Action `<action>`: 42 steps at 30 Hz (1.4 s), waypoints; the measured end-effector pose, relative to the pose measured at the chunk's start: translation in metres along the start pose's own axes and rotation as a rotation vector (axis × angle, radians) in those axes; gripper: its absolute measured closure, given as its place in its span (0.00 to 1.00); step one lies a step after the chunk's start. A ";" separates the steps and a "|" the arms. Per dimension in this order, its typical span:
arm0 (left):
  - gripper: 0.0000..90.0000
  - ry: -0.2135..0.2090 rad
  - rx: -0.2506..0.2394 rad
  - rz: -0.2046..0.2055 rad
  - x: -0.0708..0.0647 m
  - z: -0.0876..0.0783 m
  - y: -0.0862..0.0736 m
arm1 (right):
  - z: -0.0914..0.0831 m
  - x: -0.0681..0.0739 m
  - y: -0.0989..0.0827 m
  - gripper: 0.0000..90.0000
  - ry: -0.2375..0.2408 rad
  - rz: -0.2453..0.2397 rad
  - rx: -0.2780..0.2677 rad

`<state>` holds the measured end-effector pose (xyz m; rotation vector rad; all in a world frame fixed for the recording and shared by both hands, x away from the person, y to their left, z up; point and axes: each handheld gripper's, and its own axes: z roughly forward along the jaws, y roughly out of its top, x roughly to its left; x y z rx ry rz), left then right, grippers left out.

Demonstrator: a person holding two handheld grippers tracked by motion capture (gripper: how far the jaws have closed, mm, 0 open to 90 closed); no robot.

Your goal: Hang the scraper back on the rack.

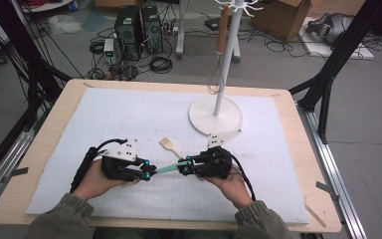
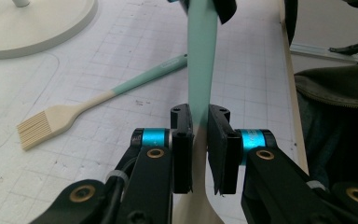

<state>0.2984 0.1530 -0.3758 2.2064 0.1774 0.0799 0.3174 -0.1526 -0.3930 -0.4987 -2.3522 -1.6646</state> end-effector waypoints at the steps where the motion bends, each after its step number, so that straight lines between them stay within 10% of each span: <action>1: 0.89 -0.003 -0.002 0.000 0.000 0.002 0.000 | 0.000 0.000 0.000 0.84 0.009 0.010 -0.012; 14: 0.79 -0.037 -0.008 -0.006 -0.003 0.010 0.002 | -0.011 0.017 0.024 0.92 -0.011 -0.076 -0.071; 22: 0.92 -0.052 -0.007 -0.005 -0.003 0.011 0.003 | -0.013 0.023 0.034 0.91 -0.001 -0.109 -0.110; 30: 0.94 -0.052 -0.042 -0.024 -0.001 0.010 0.002 | 0.004 0.024 0.032 0.76 -0.014 -0.099 -0.098; 36: 0.93 -0.055 -0.048 -0.028 -0.001 0.010 0.001 | 0.013 0.021 0.028 0.91 0.005 -0.088 -0.092; 42: 0.74 -0.048 -0.034 -0.045 0.000 0.014 0.000 | 0.006 0.023 0.033 0.91 -0.030 -0.099 -0.068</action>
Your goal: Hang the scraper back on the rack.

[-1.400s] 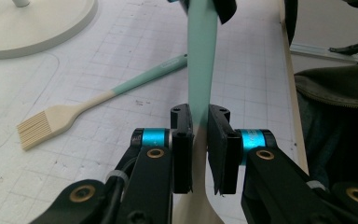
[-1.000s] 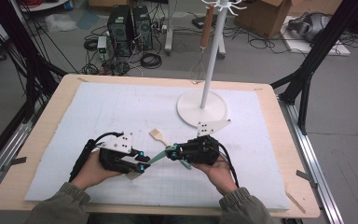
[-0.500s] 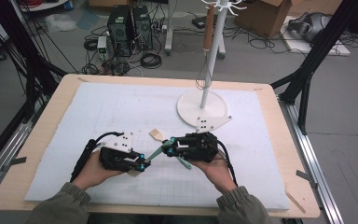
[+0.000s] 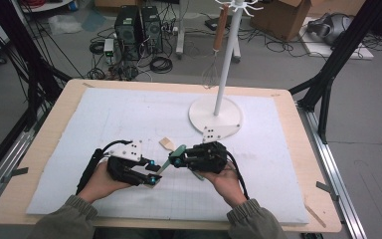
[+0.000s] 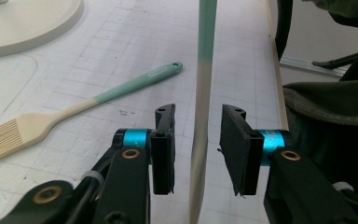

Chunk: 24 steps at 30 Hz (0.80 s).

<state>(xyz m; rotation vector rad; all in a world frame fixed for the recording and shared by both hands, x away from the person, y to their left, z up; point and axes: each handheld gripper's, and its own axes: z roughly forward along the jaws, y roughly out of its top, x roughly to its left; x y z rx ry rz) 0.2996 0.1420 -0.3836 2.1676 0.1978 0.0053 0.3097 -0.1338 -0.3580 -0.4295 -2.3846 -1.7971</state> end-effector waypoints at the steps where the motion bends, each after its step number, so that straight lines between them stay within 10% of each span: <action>1: 0.75 -0.002 0.002 0.005 0.000 0.001 0.000 | -0.001 0.001 0.001 0.91 0.000 -0.002 0.004; 8: 0.94 -0.008 -0.017 0.009 -0.001 0.001 0.001 | 0.004 0.006 0.001 0.89 -0.010 -0.007 -0.032; 24: 0.87 0.017 -0.098 -0.037 0.001 -0.004 -0.001 | 0.021 0.006 -0.005 0.93 -0.024 0.005 -0.064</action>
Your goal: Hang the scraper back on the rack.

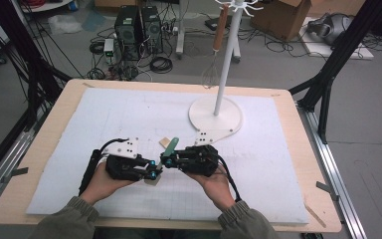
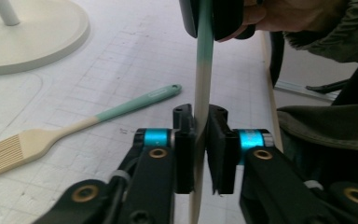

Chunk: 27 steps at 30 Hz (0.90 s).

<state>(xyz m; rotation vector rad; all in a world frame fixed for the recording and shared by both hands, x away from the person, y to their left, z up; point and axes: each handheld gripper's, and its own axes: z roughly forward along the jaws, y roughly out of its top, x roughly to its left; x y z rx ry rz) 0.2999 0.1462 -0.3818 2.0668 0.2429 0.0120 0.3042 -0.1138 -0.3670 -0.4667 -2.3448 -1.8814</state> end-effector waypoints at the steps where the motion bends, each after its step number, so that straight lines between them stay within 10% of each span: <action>1: 0.82 0.007 0.003 -0.001 0.000 0.000 0.000 | -0.001 -0.001 0.000 0.93 0.005 0.007 0.005; 27: 0.56 0.182 -0.009 -0.045 0.018 -0.036 -0.017 | -0.065 -0.032 0.051 0.93 -0.177 -0.033 0.137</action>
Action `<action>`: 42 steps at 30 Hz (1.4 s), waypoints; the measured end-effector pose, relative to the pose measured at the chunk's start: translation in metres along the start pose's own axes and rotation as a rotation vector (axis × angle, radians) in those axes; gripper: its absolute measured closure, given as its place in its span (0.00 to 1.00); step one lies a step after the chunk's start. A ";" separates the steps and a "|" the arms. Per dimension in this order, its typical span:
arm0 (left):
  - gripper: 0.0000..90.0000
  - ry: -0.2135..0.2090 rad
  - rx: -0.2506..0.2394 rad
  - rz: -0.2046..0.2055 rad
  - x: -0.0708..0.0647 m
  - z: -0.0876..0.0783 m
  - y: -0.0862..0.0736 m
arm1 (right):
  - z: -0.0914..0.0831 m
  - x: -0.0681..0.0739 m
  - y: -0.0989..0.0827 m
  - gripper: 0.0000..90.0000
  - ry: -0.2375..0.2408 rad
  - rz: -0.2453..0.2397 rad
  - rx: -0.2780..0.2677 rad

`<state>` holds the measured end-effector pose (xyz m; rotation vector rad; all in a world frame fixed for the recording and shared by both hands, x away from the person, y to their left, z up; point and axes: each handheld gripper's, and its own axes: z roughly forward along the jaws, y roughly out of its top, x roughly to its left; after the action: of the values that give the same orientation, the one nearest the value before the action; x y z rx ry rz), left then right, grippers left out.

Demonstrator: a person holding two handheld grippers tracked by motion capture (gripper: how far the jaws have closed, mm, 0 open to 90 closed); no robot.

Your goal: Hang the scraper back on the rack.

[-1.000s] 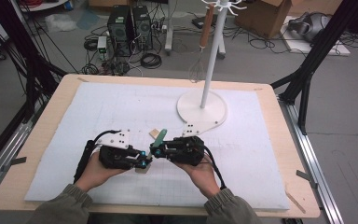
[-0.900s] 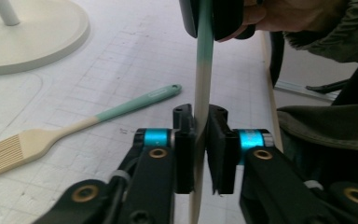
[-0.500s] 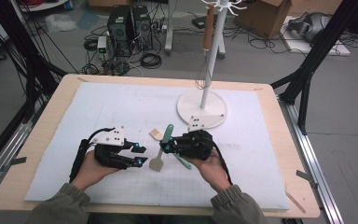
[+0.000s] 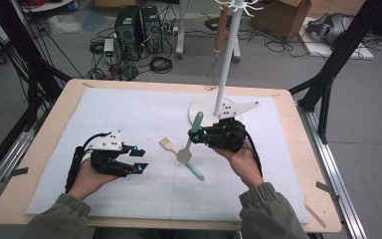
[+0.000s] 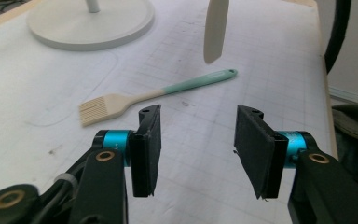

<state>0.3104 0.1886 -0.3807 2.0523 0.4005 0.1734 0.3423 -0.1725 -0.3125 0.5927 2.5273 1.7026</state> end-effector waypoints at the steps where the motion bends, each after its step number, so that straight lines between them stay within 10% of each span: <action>1: 0.55 0.007 -0.002 -0.003 0.001 -0.002 -0.001 | -0.002 -0.002 0.001 0.93 -0.009 0.002 0.001; 16: 0.44 0.094 -0.012 -0.033 0.013 -0.018 -0.009 | -0.035 -0.029 0.045 0.93 -0.086 -0.019 0.031; 42: 0.44 0.106 -0.015 -0.038 0.018 -0.023 -0.012 | -0.073 -0.068 0.122 0.93 -0.166 -0.014 0.068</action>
<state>0.3183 0.2191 -0.3810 2.0251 0.5023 0.2616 0.4234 -0.2194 -0.1859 0.6880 2.4751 1.4995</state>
